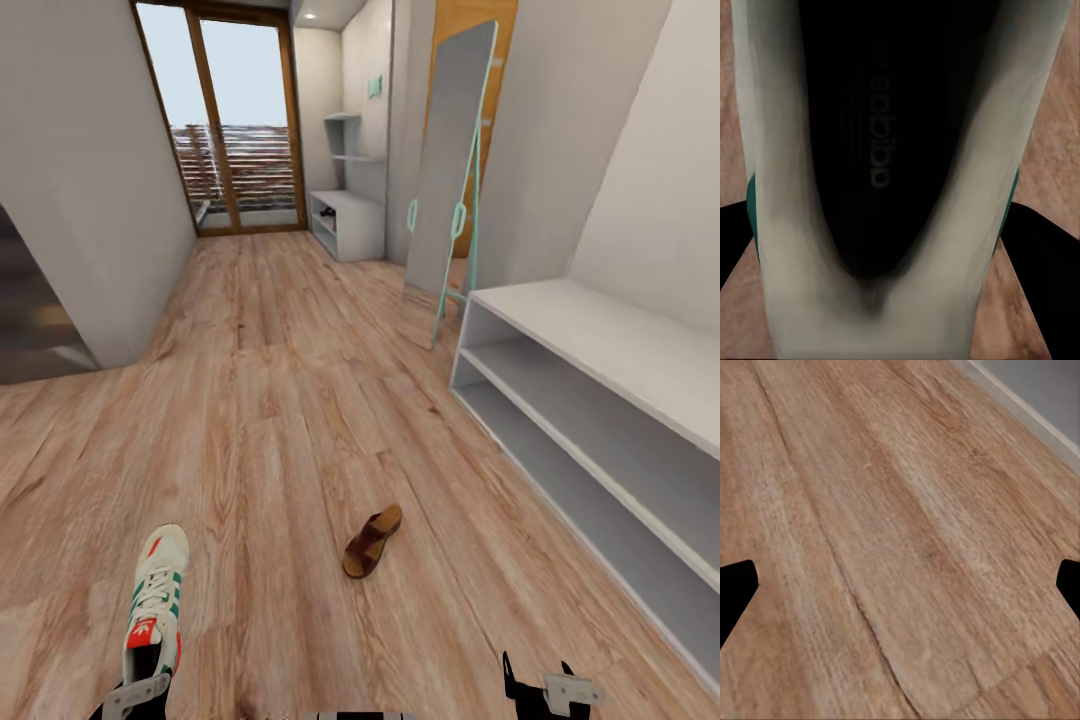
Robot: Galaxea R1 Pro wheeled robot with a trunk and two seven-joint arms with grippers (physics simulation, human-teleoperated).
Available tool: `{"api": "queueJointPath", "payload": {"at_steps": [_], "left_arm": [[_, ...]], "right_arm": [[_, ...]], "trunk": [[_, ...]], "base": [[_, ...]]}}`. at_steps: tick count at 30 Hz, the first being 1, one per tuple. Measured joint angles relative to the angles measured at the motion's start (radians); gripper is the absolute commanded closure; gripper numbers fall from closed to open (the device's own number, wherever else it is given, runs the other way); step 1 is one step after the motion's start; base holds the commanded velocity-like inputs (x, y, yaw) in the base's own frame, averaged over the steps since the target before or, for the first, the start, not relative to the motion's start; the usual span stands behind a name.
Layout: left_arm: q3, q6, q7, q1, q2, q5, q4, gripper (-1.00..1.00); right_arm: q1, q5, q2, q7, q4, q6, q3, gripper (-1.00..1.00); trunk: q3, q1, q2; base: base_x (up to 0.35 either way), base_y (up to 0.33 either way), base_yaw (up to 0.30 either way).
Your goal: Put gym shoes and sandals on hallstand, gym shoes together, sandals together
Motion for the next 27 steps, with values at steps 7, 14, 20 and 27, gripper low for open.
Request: {"api": "queueJointPath", "payload": {"at_steps": [7, 14, 20, 27], "left_arm": [[0.000, -0.001, 0.000, 0.000, 0.000, 0.001, 0.000, 1.00], [0.000, 0.000, 0.001, 0.000, 0.000, 0.001, 0.000, 1.00], [0.059, 0.000, 0.028, 0.000, 0.000, 0.003, -0.005, 1.00], [0.071, -0.009, 0.041, 0.000, 0.000, -0.003, -0.010, 1.00]], "right_arm": [[-0.001, 0.000, 0.000, 0.000, 0.000, 0.000, 0.000, -1.00], [0.000, 0.000, 0.000, 0.000, 0.000, 0.000, 0.000, -1.00], [0.000, 0.000, 0.000, 0.000, 0.000, 0.000, 0.000, -1.00], [0.000, 0.000, 0.000, 0.000, 0.000, 0.000, 0.000, -1.00]], "trunk": [[-0.003, 0.000, 0.000], [-0.006, 0.000, 0.000], [-0.009, 0.000, 0.000], [-0.012, 0.000, 0.000]], "base": [[0.004, -0.002, 0.274], [0.000, 0.000, 0.274], [0.000, 0.000, 0.274], [0.000, 0.000, 0.274]]}}
